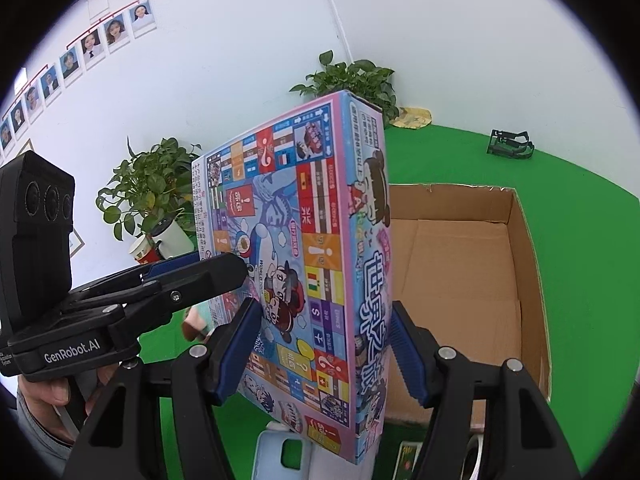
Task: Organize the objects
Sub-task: 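Carry the board-game box with both grippers over the open cardboard box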
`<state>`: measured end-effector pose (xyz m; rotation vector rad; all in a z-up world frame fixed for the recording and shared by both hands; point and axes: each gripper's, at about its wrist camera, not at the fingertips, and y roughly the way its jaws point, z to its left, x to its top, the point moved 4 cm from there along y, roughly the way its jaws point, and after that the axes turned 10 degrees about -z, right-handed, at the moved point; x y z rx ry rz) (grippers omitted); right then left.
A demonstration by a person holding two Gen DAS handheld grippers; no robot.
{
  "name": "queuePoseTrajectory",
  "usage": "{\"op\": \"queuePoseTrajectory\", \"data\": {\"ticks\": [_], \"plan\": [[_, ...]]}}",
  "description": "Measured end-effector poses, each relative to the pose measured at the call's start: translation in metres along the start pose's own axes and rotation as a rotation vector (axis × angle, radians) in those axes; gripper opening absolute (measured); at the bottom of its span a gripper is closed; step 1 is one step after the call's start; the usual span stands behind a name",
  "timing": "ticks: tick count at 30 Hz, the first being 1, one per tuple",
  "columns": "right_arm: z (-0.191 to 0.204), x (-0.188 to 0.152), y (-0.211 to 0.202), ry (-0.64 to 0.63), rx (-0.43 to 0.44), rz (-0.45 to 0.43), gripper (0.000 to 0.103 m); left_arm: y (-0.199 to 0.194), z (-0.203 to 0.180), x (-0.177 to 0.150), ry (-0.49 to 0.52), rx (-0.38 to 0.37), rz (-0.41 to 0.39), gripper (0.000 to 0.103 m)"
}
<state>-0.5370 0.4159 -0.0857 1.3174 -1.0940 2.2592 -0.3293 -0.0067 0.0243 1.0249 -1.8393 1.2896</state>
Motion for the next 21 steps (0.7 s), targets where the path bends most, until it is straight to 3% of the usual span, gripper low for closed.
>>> {"op": "queuePoseTrajectory", "data": {"ticks": [8,21], "plan": [[-0.026,-0.001,0.042,0.054,0.035,0.062,0.064,0.058,0.023,-0.001,-0.018,0.034,0.057,0.051],[-0.059,0.002,0.049,0.137,0.076,0.107,0.064,0.105,0.019,-0.001,-0.039,0.031,0.135,0.050]]}}
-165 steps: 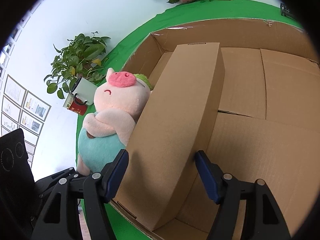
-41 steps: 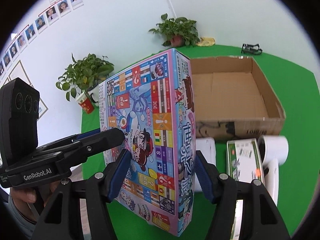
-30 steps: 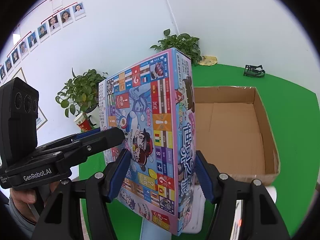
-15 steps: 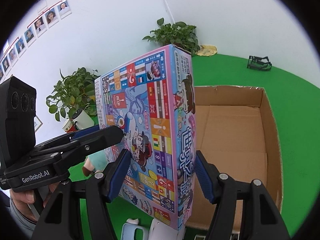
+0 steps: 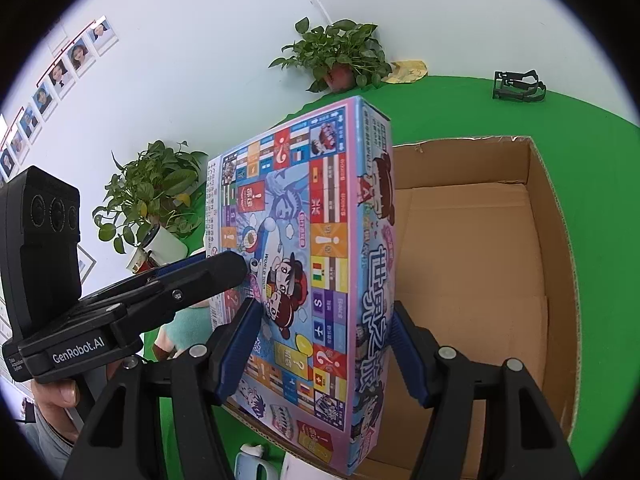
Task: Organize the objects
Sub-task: 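Carry the board-game box with both grippers over the open cardboard box, then lower the board-game box flat into the open box and open both grippers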
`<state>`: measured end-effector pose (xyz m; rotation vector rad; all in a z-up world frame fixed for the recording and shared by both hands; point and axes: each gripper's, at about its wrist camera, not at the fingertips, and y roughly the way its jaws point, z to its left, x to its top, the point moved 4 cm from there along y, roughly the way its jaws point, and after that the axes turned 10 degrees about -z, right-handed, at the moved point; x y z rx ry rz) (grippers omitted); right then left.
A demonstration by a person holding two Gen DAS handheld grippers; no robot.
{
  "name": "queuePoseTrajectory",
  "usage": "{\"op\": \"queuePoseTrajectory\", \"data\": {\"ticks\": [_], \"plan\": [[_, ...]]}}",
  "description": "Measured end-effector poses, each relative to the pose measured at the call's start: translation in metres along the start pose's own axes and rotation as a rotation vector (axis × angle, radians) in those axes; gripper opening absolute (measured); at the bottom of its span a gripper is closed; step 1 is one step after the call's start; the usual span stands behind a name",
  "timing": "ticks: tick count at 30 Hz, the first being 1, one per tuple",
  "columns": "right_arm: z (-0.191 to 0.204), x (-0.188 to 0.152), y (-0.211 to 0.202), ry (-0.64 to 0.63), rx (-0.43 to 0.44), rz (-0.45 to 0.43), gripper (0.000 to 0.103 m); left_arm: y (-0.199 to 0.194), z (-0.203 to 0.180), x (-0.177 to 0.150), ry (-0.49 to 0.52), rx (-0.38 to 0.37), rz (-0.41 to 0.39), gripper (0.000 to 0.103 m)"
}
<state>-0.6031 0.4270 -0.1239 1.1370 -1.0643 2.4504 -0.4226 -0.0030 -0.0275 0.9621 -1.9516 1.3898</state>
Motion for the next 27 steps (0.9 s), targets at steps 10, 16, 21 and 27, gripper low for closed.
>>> {"op": "queuePoseTrajectory", "data": {"ticks": [10,16,21,27], "plan": [[-0.026,-0.016,0.014,0.074,0.028,0.103,0.064,0.038,0.001,-0.017,-0.018,0.045,0.104,0.050],[-0.034,-0.029,0.038,0.115,0.051,0.181,0.064,0.057,0.022,-0.035,-0.050,0.108,0.159,0.050],[-0.033,-0.037,0.056,0.093,0.012,0.216,0.064,0.069,0.036,-0.045,-0.060,0.150,0.179,0.050],[-0.034,-0.044,0.064,0.065,-0.048,0.263,0.067,0.061,0.030,-0.045,0.002,0.178,0.136,0.062]]}}
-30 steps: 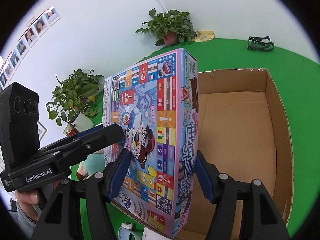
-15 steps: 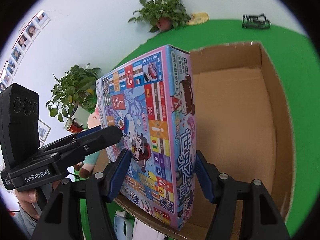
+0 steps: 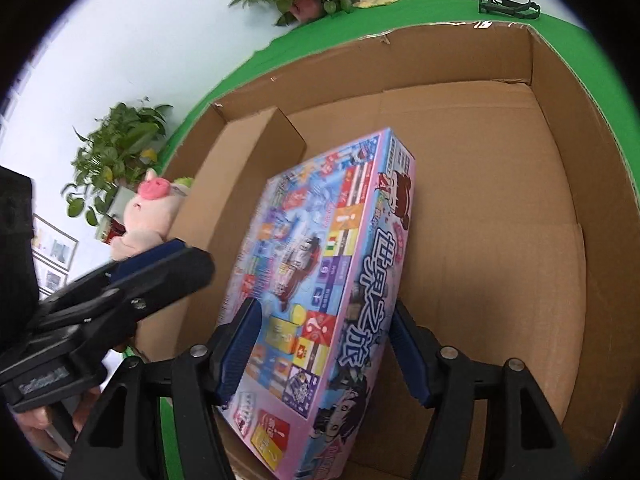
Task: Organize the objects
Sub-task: 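Lower the board-game box flat into the open box and open both grippers, then move the right gripper to the green-and-white medicine box on the table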
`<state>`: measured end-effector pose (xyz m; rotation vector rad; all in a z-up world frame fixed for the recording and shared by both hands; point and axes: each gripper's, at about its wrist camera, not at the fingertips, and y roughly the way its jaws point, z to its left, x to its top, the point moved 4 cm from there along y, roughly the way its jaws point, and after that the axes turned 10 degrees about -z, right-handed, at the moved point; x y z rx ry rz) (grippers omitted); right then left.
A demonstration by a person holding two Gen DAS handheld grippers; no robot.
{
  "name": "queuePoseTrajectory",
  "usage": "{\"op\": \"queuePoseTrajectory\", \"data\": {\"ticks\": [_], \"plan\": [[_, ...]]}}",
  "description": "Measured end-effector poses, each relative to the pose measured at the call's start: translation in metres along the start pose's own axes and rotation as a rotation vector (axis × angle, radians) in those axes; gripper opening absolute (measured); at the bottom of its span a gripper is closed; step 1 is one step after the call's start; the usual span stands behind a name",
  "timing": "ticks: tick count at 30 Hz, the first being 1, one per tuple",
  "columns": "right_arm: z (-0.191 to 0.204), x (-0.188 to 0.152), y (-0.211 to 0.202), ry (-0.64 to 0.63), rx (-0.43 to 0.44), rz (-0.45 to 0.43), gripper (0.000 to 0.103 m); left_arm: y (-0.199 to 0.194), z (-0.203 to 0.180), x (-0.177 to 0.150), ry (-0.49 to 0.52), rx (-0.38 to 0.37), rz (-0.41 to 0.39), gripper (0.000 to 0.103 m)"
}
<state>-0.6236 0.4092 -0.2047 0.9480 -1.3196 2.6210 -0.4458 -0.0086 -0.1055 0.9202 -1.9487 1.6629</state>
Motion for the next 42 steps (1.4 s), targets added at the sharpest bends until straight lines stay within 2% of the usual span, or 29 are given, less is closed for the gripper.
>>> {"op": "queuePoseTrajectory", "data": {"ticks": [3,10,11,13,18,21,23,24,25,26,27,28,31,34,38,42], "plan": [[0.003,0.002,-0.003,-0.048,-0.054,0.021,0.069,-0.013,0.005,0.006,-0.010,-0.009,-0.030,0.062],[-0.008,0.011,-0.018,-0.077,-0.092,0.010,0.069,-0.048,0.027,0.009,-0.013,0.013,-0.111,0.067],[-0.008,0.011,-0.013,-0.073,-0.093,0.018,0.068,-0.049,0.029,0.009,-0.010,0.015,-0.111,0.067],[-0.005,0.006,-0.004,-0.073,-0.080,0.043,0.054,-0.050,0.031,0.004,-0.005,0.013,-0.103,0.067],[0.004,0.001,0.000,-0.119,-0.121,0.038,0.055,-0.052,0.031,-0.009,0.010,-0.003,-0.095,0.067],[0.004,0.001,-0.003,-0.113,-0.121,0.029,0.055,-0.057,0.024,-0.013,0.028,-0.021,-0.120,0.067],[0.008,0.001,-0.009,-0.125,-0.121,-0.003,0.061,-0.065,0.019,-0.017,0.048,-0.010,-0.150,0.072],[0.014,0.000,-0.017,-0.149,-0.128,-0.035,0.076,-0.071,0.017,-0.018,0.063,0.008,-0.177,0.076],[0.019,-0.001,-0.024,-0.172,-0.144,-0.069,0.090,-0.076,0.015,-0.017,0.074,0.024,-0.200,0.084],[0.023,-0.002,-0.032,-0.192,-0.164,-0.101,0.092,-0.083,0.013,-0.019,0.087,0.040,-0.234,0.089],[0.028,-0.005,-0.042,-0.219,-0.200,-0.135,0.100,-0.090,0.012,-0.019,0.096,0.054,-0.266,0.099],[0.032,-0.006,-0.050,-0.242,-0.226,-0.163,0.102,-0.096,0.011,-0.020,0.101,0.065,-0.291,0.103],[0.043,-0.017,-0.075,-0.309,-0.312,-0.231,0.102,-0.116,0.005,-0.025,0.114,0.086,-0.361,0.103],[0.052,-0.035,-0.094,-0.351,-0.351,-0.259,0.102,-0.129,0.000,-0.031,0.122,0.124,-0.397,0.103],[0.061,-0.054,-0.122,-0.339,-0.378,-0.342,0.102,-0.147,-0.009,-0.041,0.145,0.233,-0.441,0.103],[0.071,-0.070,-0.144,-0.320,-0.387,-0.407,0.102,-0.160,-0.015,-0.052,0.149,0.229,-0.435,0.103]]}}
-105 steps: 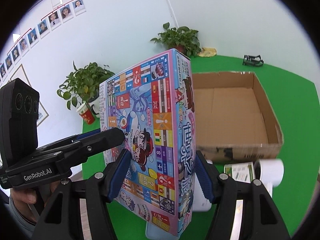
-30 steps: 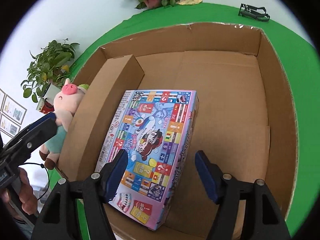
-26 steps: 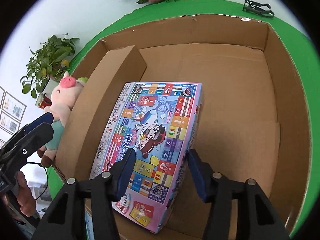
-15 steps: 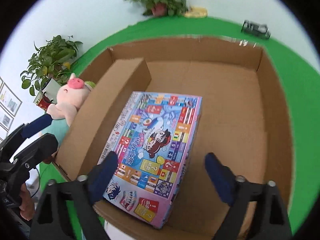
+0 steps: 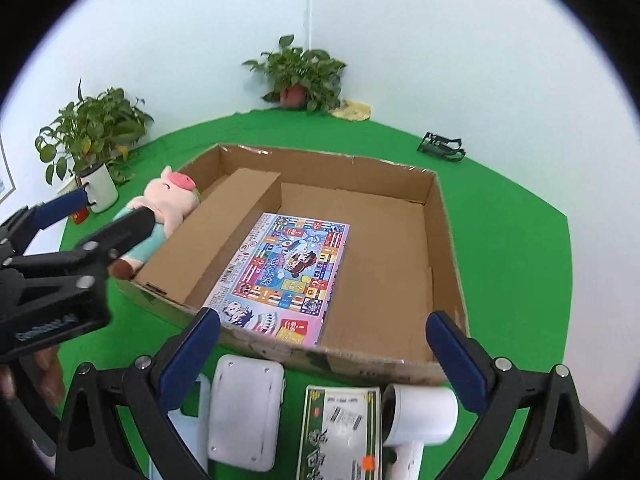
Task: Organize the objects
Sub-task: 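Move the right gripper to the green-and-white medicine box on the table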
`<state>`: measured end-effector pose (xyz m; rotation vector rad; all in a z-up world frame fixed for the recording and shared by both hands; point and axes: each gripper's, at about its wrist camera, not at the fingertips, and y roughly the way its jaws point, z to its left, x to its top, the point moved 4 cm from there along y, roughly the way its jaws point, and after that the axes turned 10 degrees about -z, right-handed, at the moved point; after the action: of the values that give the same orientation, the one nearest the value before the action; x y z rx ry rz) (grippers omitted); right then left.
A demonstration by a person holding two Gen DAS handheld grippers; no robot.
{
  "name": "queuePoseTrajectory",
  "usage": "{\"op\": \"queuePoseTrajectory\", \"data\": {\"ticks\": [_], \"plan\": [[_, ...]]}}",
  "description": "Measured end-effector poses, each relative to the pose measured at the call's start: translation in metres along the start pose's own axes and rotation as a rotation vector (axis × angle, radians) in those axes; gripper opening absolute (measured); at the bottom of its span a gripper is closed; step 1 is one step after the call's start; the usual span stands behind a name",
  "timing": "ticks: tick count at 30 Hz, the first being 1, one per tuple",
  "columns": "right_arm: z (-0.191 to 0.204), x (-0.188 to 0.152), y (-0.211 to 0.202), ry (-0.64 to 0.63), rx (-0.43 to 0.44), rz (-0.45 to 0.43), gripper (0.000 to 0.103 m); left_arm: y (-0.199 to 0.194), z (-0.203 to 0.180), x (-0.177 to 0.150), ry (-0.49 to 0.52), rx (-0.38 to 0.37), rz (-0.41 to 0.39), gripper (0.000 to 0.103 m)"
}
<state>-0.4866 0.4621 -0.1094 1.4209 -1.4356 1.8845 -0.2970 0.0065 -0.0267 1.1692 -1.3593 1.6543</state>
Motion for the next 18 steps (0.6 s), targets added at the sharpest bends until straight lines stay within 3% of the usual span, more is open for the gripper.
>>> {"op": "queuePoseTrajectory", "data": {"ticks": [18], "plan": [[0.014,-0.027,-0.056,0.024,0.004,-0.035,0.102,-0.074,-0.022,-0.010,0.046,-0.016,0.012,0.103]]}}
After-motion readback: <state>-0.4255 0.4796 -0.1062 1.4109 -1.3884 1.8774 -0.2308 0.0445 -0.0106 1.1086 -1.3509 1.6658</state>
